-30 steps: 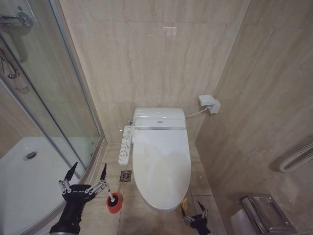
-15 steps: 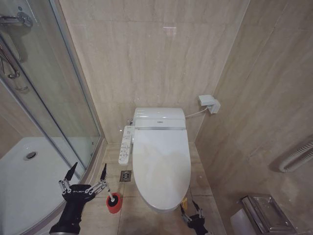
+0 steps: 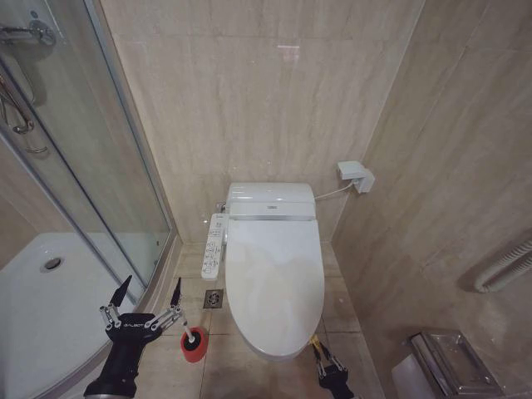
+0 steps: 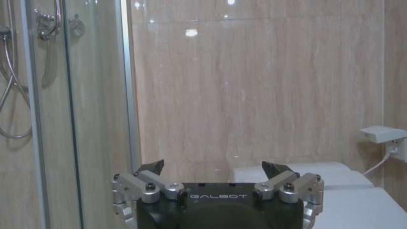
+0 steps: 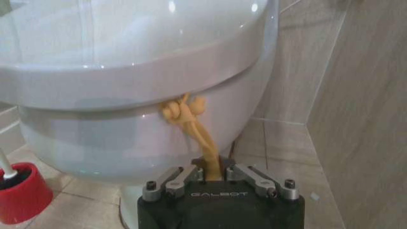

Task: Open the toilet lid, clean the toilet bowl with a toilet brush, close the toilet lid, and flush.

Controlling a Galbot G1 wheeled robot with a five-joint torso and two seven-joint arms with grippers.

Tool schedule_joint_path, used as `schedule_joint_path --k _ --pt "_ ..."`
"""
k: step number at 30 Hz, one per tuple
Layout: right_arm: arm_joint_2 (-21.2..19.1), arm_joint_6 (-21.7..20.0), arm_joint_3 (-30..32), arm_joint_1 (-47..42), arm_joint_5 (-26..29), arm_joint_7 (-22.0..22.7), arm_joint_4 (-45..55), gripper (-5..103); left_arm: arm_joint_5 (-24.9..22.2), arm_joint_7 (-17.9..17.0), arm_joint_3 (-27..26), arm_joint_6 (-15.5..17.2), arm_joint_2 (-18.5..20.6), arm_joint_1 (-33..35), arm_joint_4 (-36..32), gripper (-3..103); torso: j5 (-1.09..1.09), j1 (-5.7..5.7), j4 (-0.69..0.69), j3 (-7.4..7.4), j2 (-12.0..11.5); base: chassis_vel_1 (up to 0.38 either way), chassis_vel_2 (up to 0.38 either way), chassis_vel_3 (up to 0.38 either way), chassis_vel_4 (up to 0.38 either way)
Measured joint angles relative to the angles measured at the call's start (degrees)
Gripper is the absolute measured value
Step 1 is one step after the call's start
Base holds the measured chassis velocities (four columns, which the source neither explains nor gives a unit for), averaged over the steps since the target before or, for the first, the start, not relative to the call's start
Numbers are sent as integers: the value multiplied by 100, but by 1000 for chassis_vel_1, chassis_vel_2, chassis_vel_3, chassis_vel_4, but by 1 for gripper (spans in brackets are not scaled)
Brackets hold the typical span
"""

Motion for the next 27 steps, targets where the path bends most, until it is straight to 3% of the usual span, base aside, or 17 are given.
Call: schedule_joint_path --k 1,6,7,19,27 --pt "-8 7 12 -27 23 1 51 14 0 0 0 0 0 0 0 100 0 0 0 0 0 0 0 0 0" --pt "-72 9 102 -199 169 21 361 14 0 0 0 0 0 0 0 100 0 0 1 0 0 0 0 0 0" --pt "-98 9 140 -269 227 24 476 2 0 0 0 0 0 0 0 100 1 0 0 0 0 0 0 0 0" --pt "-275 -205 607 -1048 1041 375 2110 2 0 0 0 0 0 0 0 100 3 0 1 0 0 0 0 0 0" --pt "-478 -845 1144 -1065 1769 748 3799 2 0 0 0 0 0 0 0 100 0 -1 0 0 0 0 0 0 0"
